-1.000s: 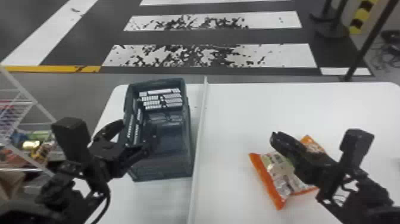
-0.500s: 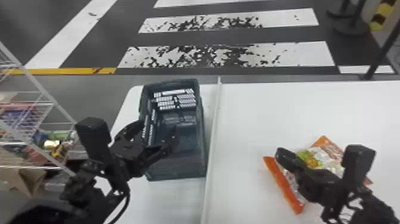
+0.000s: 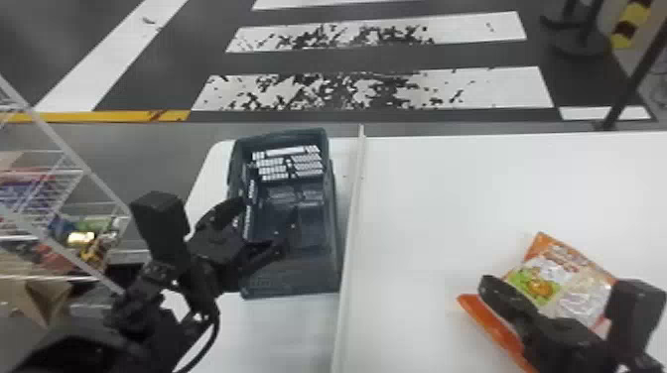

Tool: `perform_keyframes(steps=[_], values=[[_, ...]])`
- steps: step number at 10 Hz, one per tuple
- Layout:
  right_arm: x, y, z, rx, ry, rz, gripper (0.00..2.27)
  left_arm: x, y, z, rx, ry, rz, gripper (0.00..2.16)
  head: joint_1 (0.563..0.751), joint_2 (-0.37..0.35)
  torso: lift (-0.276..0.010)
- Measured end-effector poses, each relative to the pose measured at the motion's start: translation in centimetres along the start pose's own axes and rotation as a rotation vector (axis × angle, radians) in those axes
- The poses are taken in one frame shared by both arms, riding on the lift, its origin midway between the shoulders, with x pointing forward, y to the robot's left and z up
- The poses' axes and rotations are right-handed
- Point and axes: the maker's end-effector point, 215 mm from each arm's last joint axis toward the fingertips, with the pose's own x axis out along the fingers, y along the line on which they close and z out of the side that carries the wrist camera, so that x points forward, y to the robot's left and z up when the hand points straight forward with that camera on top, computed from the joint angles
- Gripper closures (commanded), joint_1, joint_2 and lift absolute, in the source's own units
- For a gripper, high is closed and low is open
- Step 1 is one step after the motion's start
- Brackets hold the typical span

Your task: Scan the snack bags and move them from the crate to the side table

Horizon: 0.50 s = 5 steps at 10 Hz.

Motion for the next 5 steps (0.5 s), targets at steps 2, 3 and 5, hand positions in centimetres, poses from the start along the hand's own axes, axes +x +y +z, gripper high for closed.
perform_keyframes(steps=[2, 3, 5], values=[[-2.0, -1.3, -0.3, 0.017, 0.011, -0.001, 2.25, 0.2, -0.4, 0.1, -0.003, -0.005, -0.007, 0.07, 0.695, 0.107, -0.087], [-2.6, -1.4, -1.2, 0.020, 0.046, 0.021, 2.25, 0.4, -0.5, 0.2, -0.006, -0.009, -0.009, 0.07, 0.695, 0.102, -0.087], [-3.8, -2.0, -3.0, 0.005, 0.137, 0.047, 2.25, 0.6, -0.8, 0.4, -0.008, -0.016, -0.015, 0.07, 0.695, 0.093, -0.087]])
